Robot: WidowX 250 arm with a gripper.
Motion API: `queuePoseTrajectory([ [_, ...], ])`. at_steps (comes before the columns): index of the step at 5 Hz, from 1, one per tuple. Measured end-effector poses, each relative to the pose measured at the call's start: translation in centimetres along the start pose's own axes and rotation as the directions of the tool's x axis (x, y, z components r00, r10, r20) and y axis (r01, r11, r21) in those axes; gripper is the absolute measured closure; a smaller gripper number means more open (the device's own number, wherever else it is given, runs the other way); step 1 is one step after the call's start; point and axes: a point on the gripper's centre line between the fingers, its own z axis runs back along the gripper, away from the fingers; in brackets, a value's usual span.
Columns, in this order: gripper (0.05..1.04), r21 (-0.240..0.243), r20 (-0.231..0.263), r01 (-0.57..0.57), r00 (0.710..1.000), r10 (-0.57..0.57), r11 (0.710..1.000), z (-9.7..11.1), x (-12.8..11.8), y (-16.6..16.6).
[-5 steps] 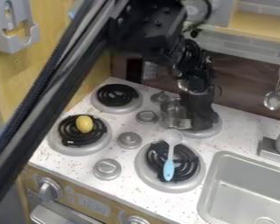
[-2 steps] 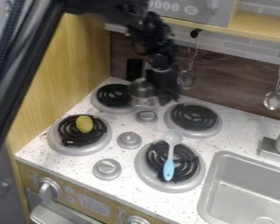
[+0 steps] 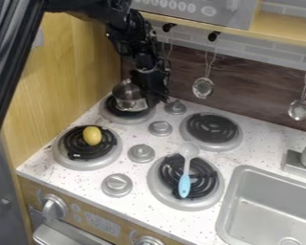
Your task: Move the silver pot to the upper left side burner
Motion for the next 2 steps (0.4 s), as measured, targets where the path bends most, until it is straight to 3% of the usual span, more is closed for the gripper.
queuePoseTrajectory([
  [2,1.017,0.013,-0.017,-0.025,1.0,0.025,1.0,-2.1,-0.5,2.0],
])
